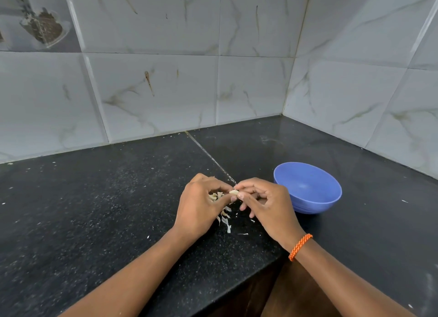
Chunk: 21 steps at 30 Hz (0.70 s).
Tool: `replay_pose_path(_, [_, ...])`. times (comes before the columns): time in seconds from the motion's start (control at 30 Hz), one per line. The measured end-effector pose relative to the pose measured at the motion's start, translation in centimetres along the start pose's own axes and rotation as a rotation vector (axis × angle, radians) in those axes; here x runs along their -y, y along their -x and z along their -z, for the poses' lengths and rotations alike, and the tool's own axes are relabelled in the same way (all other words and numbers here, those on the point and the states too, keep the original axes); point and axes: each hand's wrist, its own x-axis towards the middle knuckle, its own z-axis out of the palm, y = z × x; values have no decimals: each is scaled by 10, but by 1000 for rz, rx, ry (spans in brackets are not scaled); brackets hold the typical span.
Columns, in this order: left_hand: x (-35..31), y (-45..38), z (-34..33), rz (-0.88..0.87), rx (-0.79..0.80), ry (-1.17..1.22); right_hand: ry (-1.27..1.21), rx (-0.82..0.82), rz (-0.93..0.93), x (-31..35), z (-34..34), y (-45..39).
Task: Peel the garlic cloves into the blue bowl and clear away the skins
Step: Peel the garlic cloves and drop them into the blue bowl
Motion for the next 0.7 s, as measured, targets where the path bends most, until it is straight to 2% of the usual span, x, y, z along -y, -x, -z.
replay_pose_path(0.17, [-3,0,2,83,-14,107,33,-8,16,0,-4,2])
replay_pose_path(0.33, [-5,2,3,77,8,161,42,11,57,-2,-4,4])
replay_pose_path(0.7, [-8,2,1,93,7,245,81,-107,151,-3,-7,1])
